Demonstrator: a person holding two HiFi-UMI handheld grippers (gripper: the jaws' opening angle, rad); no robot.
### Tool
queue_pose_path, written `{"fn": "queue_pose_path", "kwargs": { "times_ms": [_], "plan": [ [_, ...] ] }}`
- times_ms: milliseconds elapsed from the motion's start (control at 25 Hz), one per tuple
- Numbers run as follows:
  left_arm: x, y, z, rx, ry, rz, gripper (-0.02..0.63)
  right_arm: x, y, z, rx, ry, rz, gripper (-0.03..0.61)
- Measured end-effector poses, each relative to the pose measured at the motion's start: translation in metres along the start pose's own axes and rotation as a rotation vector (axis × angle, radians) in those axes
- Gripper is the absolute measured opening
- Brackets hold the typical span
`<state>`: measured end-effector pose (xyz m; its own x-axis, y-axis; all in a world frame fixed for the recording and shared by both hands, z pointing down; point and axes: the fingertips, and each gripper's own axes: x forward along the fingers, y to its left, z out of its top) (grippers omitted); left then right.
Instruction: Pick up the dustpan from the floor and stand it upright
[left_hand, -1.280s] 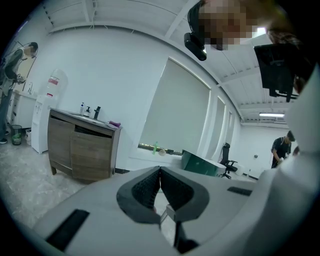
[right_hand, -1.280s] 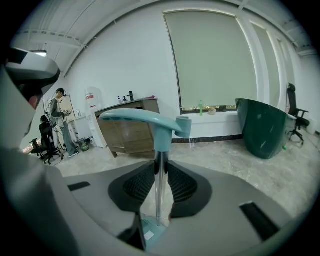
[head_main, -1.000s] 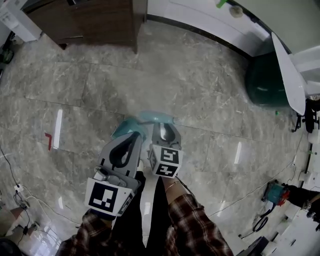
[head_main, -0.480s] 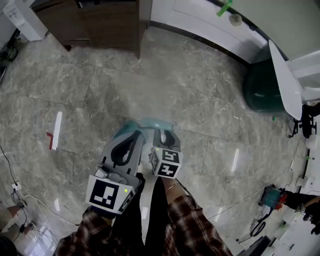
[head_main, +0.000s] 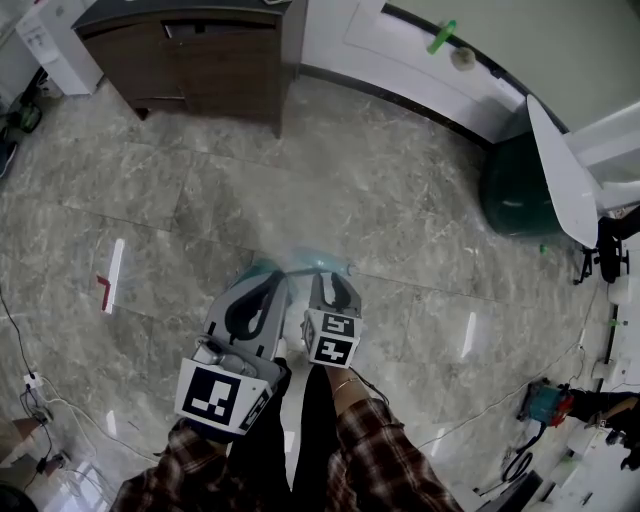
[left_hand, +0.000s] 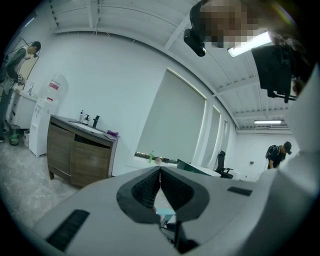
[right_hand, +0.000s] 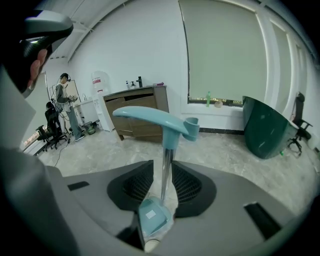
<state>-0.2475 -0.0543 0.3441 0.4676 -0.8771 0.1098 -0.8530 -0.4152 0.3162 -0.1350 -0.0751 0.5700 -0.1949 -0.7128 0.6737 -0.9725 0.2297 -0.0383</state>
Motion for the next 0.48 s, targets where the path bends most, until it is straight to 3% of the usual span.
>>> {"fn": "queue_pose_path", "kwargs": {
  "times_ms": [280,480],
  "plan": [
    [-0.002,0.002,0.002,-0.014,0.011,-0.001,0.011,-0.012,0.008,0.004,0.046,0.009,0.026,0.104],
    [-0.003,-0.020,0.026,-0.003,0.009,-0.027,0.011,-0.048,0.009,0.027,0.060,-0.015,0.049,0.103]
  ]
}}
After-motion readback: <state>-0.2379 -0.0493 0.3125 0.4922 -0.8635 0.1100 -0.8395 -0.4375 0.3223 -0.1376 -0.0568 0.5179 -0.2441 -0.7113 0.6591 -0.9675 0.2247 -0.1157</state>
